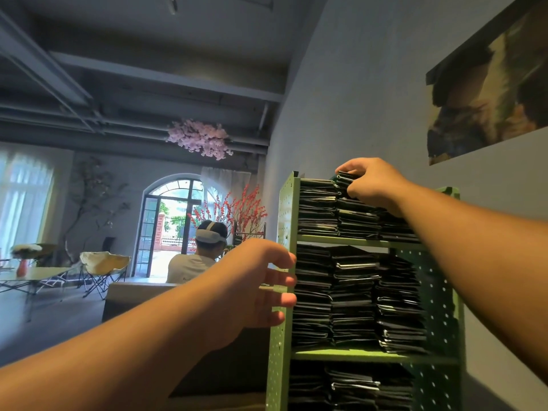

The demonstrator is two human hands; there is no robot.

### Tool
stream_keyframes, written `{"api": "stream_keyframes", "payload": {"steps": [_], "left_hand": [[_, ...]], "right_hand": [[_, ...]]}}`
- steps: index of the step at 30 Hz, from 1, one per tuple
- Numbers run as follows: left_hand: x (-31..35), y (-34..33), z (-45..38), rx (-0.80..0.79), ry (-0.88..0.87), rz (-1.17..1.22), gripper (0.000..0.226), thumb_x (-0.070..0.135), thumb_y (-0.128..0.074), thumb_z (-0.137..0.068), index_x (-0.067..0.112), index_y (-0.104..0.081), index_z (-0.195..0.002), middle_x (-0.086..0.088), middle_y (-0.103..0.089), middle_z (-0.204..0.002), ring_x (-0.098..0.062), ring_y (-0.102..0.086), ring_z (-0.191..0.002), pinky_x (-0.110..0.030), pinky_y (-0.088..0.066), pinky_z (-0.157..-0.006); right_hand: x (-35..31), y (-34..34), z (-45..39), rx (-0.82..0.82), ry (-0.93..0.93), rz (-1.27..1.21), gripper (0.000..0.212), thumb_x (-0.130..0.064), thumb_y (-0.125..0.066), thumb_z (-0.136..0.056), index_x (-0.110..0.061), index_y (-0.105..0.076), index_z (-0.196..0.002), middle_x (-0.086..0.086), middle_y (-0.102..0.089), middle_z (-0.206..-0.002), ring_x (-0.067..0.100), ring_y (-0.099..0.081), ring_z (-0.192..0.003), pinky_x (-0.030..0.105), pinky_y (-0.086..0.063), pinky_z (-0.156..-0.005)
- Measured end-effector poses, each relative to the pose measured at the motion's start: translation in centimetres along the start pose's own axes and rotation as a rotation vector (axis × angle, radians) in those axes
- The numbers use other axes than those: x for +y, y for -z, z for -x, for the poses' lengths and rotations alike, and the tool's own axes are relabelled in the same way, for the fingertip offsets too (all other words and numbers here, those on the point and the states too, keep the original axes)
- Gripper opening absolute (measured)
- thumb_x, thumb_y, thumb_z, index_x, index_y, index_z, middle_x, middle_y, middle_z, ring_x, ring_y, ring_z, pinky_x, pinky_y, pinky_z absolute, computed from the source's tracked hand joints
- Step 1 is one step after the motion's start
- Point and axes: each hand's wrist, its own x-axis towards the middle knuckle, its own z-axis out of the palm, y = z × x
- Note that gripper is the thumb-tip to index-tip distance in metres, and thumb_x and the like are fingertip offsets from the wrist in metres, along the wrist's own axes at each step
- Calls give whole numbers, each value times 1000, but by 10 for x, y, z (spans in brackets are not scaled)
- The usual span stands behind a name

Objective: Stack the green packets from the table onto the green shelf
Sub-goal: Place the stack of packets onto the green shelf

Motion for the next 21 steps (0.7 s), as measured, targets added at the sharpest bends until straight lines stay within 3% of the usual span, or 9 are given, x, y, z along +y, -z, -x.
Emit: {"api": "stream_keyframes", "payload": {"steps": [4,7,10,13,18,21], "left_hand": [[1,0,1,-6,-14,-5,32,17,-60,-87,12,-69,-118,-11,-66,-102,-26,-65,-80,-36,-52,-71],[-1,0,0,-1,-17,-26,30,20,-61,-87,14,-69,-116,-12,-70,-107,-26,-68,-83,-37,-55,-71],[-1,-2,1,12,-27,-19,33,20,-61,-88,13,-67,-119,-12,-68,-110,-26,-68,-84,-37,-55,-71],[-1,-2,7,17,-35,2,34,20,-60,-88,12,-64,-121,-12,-67,-109,-26,-68,-83,-35,-54,-69],[1,5,29,54,-50,18,27,19,-57,-93,12,-62,-118,-13,-66,-118,-29,-74,-81,-40,-56,-74],[-5,17,45,127,-32,52,33,17,-60,-91,10,-59,-123,-14,-63,-115,-31,-75,-73,-40,-59,-68]], "right_hand": [[1,2,5,0,-5,-24,72,7,-52,-85,-33,-52,-145,8,-50,-150,24,-61,-110,33,-55,-80],[4,4,9,40,-1,-47,78,6,-51,-85,-38,-45,-149,6,-44,-154,27,-63,-111,28,-52,-66],[2,12,16,101,13,-3,76,2,-51,-84,-39,-45,-148,6,-46,-153,28,-62,-115,31,-54,-73],[-7,18,29,171,72,91,69,-3,-53,-84,-35,-48,-146,5,-49,-147,23,-59,-105,27,-47,-73],[-36,11,65,215,217,115,59,-8,-57,-87,-26,-51,-143,5,-51,-142,17,-49,-109,28,-40,-89],[-53,-1,95,221,259,95,54,-6,-57,-88,-23,-53,-140,5,-52,-142,21,-52,-120,26,-41,-92]]}}
